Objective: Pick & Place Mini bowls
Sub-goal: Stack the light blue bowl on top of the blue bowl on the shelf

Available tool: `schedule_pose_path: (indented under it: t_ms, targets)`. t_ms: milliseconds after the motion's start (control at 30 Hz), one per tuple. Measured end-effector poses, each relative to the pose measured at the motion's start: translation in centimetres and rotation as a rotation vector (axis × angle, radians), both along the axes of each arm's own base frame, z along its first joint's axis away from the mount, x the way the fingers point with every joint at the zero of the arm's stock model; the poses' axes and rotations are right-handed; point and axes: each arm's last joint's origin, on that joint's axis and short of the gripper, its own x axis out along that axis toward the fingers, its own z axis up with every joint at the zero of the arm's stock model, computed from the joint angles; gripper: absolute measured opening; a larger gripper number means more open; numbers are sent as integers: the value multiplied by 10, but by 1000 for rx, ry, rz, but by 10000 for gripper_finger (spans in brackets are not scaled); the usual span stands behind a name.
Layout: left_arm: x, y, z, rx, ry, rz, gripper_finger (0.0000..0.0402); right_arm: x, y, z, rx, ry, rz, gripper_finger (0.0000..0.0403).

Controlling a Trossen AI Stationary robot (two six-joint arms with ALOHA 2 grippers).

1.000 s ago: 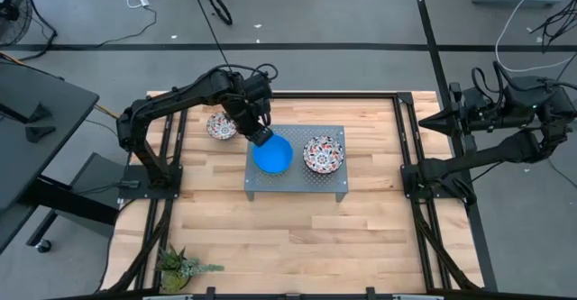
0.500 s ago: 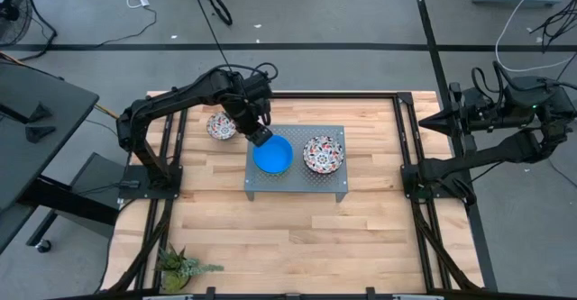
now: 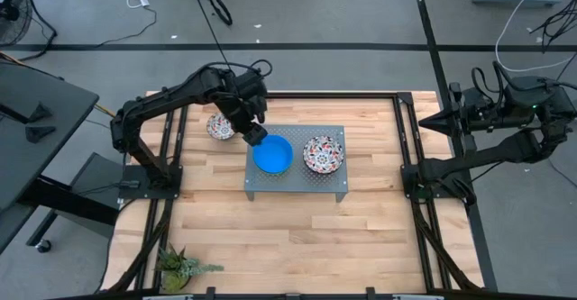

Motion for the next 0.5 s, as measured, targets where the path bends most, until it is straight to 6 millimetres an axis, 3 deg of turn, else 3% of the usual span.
schedule_pose_path:
  t_ms: [267,500]
  targets:
    - [-2,-1,16,145,-157,-132,169,0,0,0,0,0,0,7]
    - [12,-4,24,356,-342,-393,114,0,0,0,0,0,0,7]
